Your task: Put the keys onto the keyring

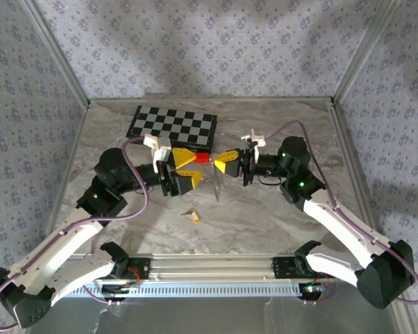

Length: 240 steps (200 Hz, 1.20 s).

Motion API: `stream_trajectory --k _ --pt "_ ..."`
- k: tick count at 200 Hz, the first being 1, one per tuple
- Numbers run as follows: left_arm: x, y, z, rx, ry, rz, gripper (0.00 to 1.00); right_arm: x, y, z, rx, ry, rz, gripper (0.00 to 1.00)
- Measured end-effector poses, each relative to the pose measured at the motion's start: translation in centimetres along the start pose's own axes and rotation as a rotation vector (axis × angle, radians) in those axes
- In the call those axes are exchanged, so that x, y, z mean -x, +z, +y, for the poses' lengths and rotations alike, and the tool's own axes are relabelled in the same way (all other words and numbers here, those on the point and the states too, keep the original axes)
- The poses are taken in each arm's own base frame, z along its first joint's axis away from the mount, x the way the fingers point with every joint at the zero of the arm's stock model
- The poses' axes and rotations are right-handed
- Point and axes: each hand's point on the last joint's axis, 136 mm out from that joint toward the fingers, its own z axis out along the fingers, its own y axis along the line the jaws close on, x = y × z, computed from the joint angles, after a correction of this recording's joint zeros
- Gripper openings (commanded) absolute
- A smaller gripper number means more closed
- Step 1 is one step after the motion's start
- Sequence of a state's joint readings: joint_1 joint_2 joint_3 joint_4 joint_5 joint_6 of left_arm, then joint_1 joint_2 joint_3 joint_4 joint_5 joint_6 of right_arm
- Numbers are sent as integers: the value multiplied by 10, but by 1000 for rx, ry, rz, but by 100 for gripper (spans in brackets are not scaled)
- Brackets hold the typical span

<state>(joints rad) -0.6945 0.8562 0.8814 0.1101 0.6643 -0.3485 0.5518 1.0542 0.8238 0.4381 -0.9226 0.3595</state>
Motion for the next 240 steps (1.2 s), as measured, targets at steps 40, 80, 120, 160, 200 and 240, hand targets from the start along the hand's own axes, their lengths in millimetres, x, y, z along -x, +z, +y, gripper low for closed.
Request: stream_trajectory --k 40,80,120,160,200,240 --pt "3 4 -24 -85 58 1 64 39 -2 21 82 -35 -136 0" --pt "8 6 -37 -125 138 -28 58 52 -5 31 120 -48 -181 0" --pt "25 4 -42 -111 240 -112 58 53 -3 41 153 -62 -187 0" --pt "24 13 -43 -121 289 -104 54 54 -1 48 177 -85 -196 0" --pt "27 16 -41 -110 322 -108 46 51 -1 49 180 -94 -191 0" --pt "32 15 -38 -78 336 -106 41 48 -1 48 178 -107 -185 0"
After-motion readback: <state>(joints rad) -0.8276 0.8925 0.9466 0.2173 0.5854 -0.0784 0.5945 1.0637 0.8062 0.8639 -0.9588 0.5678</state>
